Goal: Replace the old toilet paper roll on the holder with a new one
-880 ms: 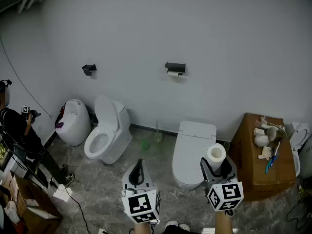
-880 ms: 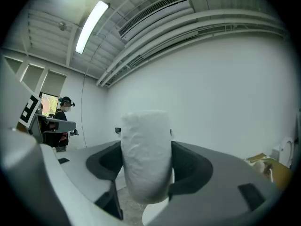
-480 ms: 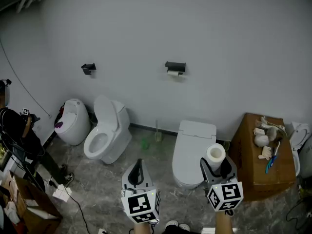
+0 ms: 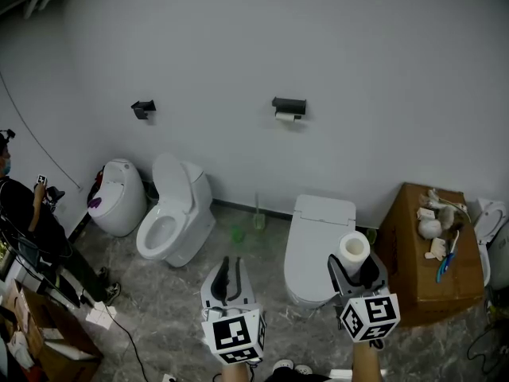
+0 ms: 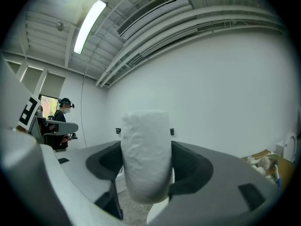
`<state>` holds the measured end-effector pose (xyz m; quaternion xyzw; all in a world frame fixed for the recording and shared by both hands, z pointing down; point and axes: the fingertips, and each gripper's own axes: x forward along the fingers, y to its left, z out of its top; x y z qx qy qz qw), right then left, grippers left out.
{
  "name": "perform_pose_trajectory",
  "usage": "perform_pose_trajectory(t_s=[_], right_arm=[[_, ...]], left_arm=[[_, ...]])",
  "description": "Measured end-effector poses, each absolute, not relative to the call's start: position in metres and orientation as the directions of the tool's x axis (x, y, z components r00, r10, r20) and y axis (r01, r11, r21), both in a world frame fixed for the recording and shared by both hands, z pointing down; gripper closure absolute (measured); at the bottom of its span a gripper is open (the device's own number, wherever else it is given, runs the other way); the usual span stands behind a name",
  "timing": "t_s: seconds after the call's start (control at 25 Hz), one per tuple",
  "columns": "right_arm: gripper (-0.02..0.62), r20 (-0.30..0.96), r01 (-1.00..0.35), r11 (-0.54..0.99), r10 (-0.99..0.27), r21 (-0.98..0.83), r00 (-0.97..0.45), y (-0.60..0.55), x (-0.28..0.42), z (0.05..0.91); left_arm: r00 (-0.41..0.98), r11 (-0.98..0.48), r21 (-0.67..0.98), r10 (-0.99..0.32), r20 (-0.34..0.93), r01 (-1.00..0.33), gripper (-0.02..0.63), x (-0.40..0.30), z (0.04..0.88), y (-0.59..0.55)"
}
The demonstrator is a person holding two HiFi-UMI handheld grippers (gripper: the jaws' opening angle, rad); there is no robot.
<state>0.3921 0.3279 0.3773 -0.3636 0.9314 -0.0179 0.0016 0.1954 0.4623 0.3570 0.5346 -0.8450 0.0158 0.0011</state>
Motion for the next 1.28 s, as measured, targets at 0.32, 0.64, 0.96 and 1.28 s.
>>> perform_pose_trajectory(t_s=[0.32,0.64,0.96,1.28], right_arm=[[0.285,0.004,-0.686,0.727,-0.686,-0.038,-0.728,0.325,0.37,0.385],[0.285,0.03,-0.682,0.73,-0.682,-0.042,-0.731,0.303,0.347,0.396],[0.285,0.04,-0.668,0.743,-0.667,-0.043,-0.744,0.251,0.308,0.405],[0.285,0.007,-0.661,0.749,-0.661,-0.04,-0.75,0.157,0.235,0.397]], left_arm=[[-0.381,0.381,-0.008,-0.924,0.029,-0.925,0.383,0.174,0.368,0.453],[-0.4,0.4,-0.016,-0.915,0.046,-0.916,0.383,0.149,0.376,0.437],[-0.432,0.431,-0.028,-0.9,0.06,-0.902,0.385,0.108,0.386,0.39],[-0.455,0.452,-0.06,-0.889,0.057,-0.89,0.385,0.035,0.388,0.304]])
